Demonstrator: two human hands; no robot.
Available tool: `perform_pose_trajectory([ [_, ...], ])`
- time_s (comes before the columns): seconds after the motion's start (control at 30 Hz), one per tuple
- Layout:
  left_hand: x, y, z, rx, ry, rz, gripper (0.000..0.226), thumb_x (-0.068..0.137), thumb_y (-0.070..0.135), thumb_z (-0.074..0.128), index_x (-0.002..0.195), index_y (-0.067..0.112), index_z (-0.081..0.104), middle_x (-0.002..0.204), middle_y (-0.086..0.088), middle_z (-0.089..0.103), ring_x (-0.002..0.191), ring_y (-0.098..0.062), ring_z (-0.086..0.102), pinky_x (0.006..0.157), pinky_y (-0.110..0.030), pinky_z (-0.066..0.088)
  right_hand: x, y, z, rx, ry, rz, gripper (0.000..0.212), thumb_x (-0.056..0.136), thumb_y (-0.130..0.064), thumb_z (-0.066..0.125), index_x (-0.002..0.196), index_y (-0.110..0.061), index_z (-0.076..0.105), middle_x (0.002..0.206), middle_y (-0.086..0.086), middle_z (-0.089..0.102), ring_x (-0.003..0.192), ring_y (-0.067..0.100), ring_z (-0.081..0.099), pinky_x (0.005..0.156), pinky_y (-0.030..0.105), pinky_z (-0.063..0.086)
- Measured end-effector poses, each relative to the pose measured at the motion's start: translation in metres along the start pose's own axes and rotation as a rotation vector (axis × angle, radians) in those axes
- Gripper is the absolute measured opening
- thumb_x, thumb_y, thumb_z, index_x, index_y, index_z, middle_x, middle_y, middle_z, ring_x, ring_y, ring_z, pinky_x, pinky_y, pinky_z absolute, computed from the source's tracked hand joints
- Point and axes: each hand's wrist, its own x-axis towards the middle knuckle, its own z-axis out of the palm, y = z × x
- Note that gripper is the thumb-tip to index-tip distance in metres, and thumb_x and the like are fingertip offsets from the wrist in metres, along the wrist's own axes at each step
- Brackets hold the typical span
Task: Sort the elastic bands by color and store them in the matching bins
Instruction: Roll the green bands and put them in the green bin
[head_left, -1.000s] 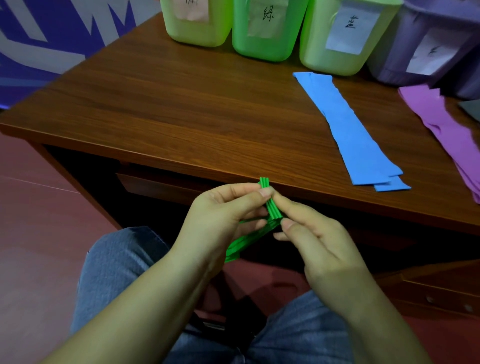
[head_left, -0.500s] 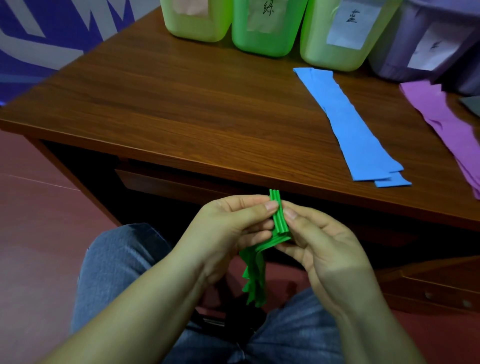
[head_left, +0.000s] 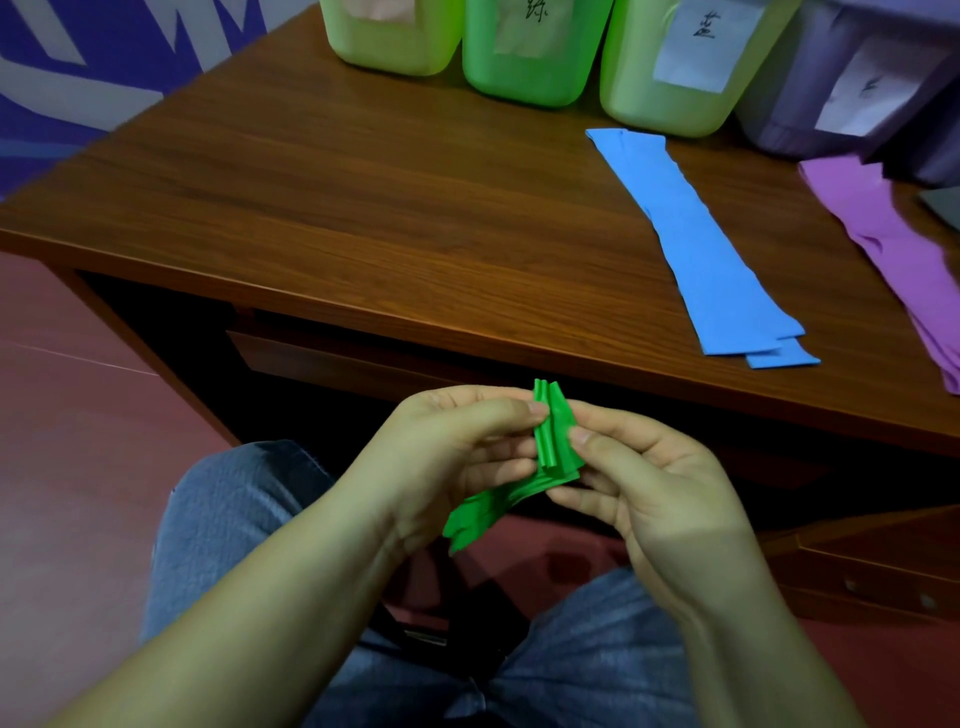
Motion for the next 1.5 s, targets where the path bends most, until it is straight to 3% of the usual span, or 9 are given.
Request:
perform_pose_trajectory([
  [0.17, 0.001, 0.002, 0.002, -0.018, -0.004, -0.003, 0.005, 0.078, 0.006, 0.064, 0.075, 0.007, 0.067, 0.060, -0.005, 0.067, 0.049, -0.006, 0.061, 0.047, -0.014, 0.051, 0.000, -0.001, 0.000, 0.002, 0.015, 0.000, 0.022, 0.089, -0.001, 0.053, 0.090, -0.014, 0.071, 0.081, 0.006, 0.075, 0.070, 0.014, 0.072, 0.053, 0.020, 0.054],
  [0.37, 0.002, -0.001, 0.004, 0.023, 0.004, 0.026, 0.006, 0.079, 0.006, 0.065, 0.084, 0.004, 0.068, 0.067, -0.007, 0.068, 0.054, -0.007, 0.062, 0.050, -0.014, 0.052, -0.004, 0.003, 0.007, -0.190, 0.067, -0.193, 0.023, 0.087, -0.003, 0.059, 0.092, -0.021, 0.072, 0.087, -0.003, 0.075, 0.078, 0.014, 0.072, 0.061, 0.023, 0.057],
  [0.6, 0.001, 0.000, 0.004, 0.049, 0.022, 0.116, 0.031, 0.051, 0.025, 0.072, 0.078, 0.010, 0.068, 0.066, -0.003, 0.067, 0.059, -0.006, 0.063, 0.053, -0.015, 0.051, -0.008, 0.002, 0.010, -0.215, -0.027, -0.259, 0.034, 0.079, -0.026, 0.045, 0.079, -0.041, 0.075, 0.089, -0.011, 0.069, 0.090, 0.008, 0.067, 0.070, 0.026, 0.058],
  [0.73, 0.002, 0.002, 0.002, 0.038, 0.034, 0.100, 0.026, 0.054, 0.021, 0.071, 0.078, 0.010, 0.065, 0.064, -0.003, 0.066, 0.054, -0.004, 0.061, 0.051, -0.015, 0.050, -0.005, 0.000, 0.008, -0.121, -0.044, -0.179, 0.030, 0.082, -0.022, 0.048, 0.083, -0.030, 0.077, 0.096, -0.004, 0.073, 0.094, 0.012, 0.068, 0.067, 0.025, 0.057],
  [0.8, 0.004, 0.002, 0.002, 0.038, 0.024, 0.077, 0.024, 0.060, 0.017, 0.070, 0.081, 0.008, 0.066, 0.065, -0.004, 0.066, 0.053, -0.005, 0.061, 0.050, -0.014, 0.050, -0.002, 0.000, 0.007, -0.067, -0.020, -0.109, 0.026, 0.090, -0.010, 0.056, 0.084, -0.025, 0.077, 0.090, 0.000, 0.075, 0.087, 0.013, 0.071, 0.063, 0.022, 0.057],
  [0.93, 0.005, 0.000, 0.003, 0.004, 0.000, 0.032, 0.007, 0.075, 0.008, 0.066, 0.082, 0.006, 0.066, 0.060, -0.002, 0.065, 0.050, -0.004, 0.060, 0.049, -0.013, 0.051, 0.001, 0.004, 0.009, 0.004, 0.039, -0.036, 0.018, 0.082, -0.004, 0.063, 0.088, -0.018, 0.072, 0.080, 0.003, 0.074, 0.071, 0.011, 0.070, 0.056, 0.018, 0.054],
  [1.1, 0.004, 0.000, 0.001, -0.011, 0.015, 0.019, 0.023, 0.055, 0.016, 0.068, 0.076, 0.008, 0.065, 0.057, -0.002, 0.065, 0.048, -0.004, 0.060, 0.047, -0.013, 0.050, 0.004, 0.007, 0.011, 0.045, 0.067, -0.009, 0.018, 0.079, -0.002, 0.064, 0.089, -0.017, 0.069, 0.069, -0.001, 0.071, 0.063, 0.005, 0.067, 0.053, 0.015, 0.051],
  [1.3, 0.004, 0.000, 0.000, -0.017, -0.018, 0.026, 0.021, 0.056, 0.017, 0.068, 0.075, 0.009, 0.067, 0.062, -0.003, 0.066, 0.052, -0.005, 0.061, 0.048, -0.014, 0.051, 0.006, 0.006, 0.008, 0.121, 0.090, 0.038, 0.018, 0.081, -0.002, 0.062, 0.093, -0.016, 0.066, 0.072, 0.001, 0.072, 0.064, 0.007, 0.067, 0.053, 0.016, 0.051],
  [1.5, 0.005, -0.001, 0.002, 0.042, -0.011, 0.067, 0.020, 0.056, 0.017, 0.067, 0.074, 0.009, 0.064, 0.053, 0.001, 0.062, 0.048, -0.004, 0.059, 0.048, -0.014, 0.051, 0.004, -0.002, 0.000, 0.089, 0.159, -0.109, 0.019, 0.081, 0.001, 0.062, 0.088, -0.016, 0.064, 0.065, -0.001, 0.069, 0.061, 0.007, 0.065, 0.054, 0.017, 0.051],
])
